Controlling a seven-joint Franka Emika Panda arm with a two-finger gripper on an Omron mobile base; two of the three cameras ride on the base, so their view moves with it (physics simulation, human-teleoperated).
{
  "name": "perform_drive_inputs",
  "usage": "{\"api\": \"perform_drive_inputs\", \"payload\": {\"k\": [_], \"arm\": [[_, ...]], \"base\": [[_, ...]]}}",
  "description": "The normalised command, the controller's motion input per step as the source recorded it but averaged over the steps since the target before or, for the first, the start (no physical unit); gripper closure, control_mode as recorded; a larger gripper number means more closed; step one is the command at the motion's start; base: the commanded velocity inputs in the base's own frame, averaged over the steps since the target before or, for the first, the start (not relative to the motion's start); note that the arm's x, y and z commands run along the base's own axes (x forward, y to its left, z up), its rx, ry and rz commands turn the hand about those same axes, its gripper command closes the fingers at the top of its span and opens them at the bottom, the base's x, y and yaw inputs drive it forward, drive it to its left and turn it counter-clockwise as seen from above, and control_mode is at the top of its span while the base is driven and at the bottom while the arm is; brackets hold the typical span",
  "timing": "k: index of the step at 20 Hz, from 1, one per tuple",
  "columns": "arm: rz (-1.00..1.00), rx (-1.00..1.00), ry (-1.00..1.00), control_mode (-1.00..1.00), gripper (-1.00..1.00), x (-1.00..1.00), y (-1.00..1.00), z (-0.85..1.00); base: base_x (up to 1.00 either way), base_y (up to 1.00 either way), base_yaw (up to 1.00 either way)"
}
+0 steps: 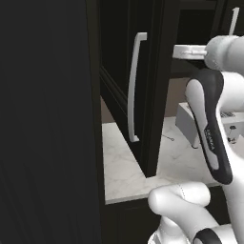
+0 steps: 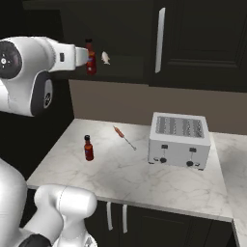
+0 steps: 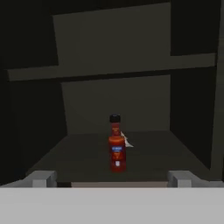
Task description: Pick the condiment bottle and condiment bottle from the counter and place them in the cabinet.
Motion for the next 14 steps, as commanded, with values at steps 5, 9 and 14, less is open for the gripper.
{"api": "perform_drive_inputs", "payload": {"k": [5,9,14], "arm": [[0.00,0.02,0.00,-1.00,-1.00,-1.00,-0.06,0.00],[0.00,0.01,0.00,-1.00,-1.00,-1.00,-0.08,0.00],[0.00,0.00,0.04,-1.00,-1.00,-0.86,-0.04,0.00]], "base": [[0.00,0.00,0.00],[0.00,0.00,0.00],[0.00,0.00,0.00]]}}
